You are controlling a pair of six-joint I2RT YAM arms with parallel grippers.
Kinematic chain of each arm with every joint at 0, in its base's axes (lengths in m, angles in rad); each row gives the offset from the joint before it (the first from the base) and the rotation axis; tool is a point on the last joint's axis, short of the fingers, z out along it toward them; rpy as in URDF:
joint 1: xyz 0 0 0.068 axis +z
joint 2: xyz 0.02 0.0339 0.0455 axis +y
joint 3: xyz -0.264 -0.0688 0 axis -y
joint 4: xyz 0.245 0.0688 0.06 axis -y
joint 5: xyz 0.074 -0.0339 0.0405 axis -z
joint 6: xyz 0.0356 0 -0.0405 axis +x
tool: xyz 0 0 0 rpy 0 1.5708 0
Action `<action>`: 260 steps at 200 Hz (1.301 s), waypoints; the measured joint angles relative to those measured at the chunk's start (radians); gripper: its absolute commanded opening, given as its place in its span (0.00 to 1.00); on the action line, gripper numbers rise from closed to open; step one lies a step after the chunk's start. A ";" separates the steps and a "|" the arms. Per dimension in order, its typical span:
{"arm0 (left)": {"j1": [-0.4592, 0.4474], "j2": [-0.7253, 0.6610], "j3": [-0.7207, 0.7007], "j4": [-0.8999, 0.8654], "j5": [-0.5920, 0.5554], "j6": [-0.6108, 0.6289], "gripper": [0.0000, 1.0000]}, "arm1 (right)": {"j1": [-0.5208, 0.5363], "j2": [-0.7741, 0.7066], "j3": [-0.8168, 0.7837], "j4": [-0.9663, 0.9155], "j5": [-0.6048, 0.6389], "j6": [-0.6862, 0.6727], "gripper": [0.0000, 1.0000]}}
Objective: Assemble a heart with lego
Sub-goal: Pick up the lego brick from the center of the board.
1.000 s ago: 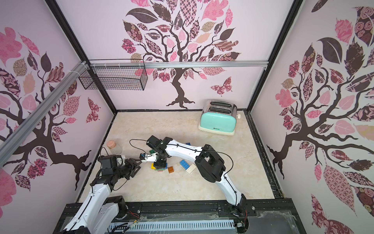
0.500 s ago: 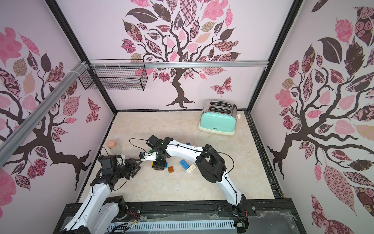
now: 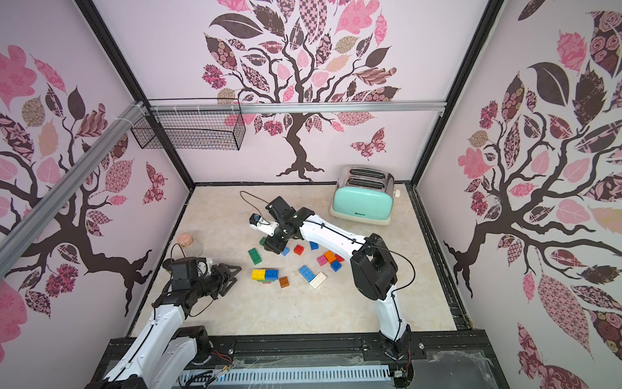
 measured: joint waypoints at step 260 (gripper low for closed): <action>-0.050 0.047 -0.027 0.064 -0.027 -0.035 0.54 | 0.007 0.285 0.094 0.046 0.138 0.103 0.38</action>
